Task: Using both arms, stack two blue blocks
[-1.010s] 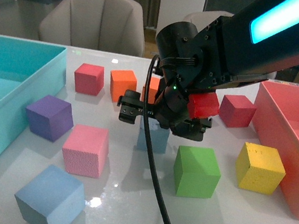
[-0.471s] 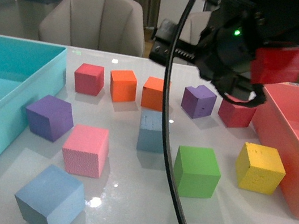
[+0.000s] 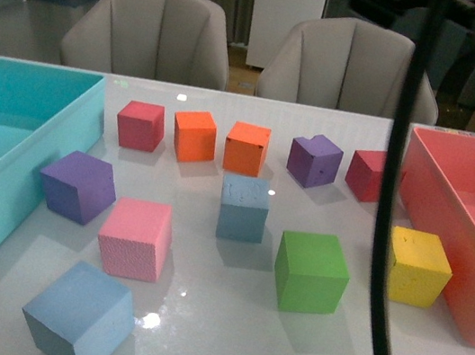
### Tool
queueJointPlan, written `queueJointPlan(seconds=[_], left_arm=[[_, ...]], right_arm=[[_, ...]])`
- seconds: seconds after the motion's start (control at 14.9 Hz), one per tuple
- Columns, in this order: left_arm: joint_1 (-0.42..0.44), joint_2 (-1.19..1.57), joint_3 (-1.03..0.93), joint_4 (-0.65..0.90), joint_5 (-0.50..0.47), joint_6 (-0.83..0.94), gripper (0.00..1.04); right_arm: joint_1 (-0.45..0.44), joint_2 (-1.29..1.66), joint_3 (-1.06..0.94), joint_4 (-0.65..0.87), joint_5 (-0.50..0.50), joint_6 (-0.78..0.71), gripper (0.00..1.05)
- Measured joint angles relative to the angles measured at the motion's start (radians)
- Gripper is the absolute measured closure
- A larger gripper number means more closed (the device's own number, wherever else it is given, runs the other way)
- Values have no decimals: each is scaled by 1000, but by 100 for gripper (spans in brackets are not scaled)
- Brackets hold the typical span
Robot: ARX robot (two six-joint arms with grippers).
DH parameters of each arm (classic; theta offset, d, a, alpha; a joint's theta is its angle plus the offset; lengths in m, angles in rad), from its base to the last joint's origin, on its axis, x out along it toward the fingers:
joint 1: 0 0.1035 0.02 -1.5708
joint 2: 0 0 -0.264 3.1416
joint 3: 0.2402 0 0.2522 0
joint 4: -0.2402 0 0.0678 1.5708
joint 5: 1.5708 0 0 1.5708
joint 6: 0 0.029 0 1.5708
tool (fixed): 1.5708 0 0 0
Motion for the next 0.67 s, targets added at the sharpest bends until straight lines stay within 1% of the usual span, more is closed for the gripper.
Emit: queueJointPlan(seconds=[0.07, 0.13, 0.2, 0.27, 0.34, 0.4, 0.47, 0.54, 0.67], left_arm=[[0, 0, 0, 0, 0, 0, 7], [0, 0, 0, 0, 0, 0, 7], [0, 0, 0, 0, 0, 0, 7], [0, 0, 0, 0, 0, 0, 7], [0, 0, 0, 0, 0, 0, 7], [0, 0, 0, 0, 0, 0, 7], [0, 0, 0, 0, 0, 0, 7], [0, 0, 0, 0, 0, 0, 7], [0, 0, 0, 0, 0, 0, 7]], right_arm=[[0, -30, -34, 14, 14, -10, 6], [7, -124, -151, 45, 49, -35, 6], [8, -220, -286, 126, 67, -85, 9], [-25, -309, -397, 244, 10, -174, 20], [-48, -369, -448, 261, -17, -209, 25], [-66, -415, -479, 247, -32, -244, 29], [-104, -509, -541, 210, -64, -285, 36], [-172, -667, -635, 112, -122, -327, 49], [-301, -951, -720, -96, -256, -356, 75]])
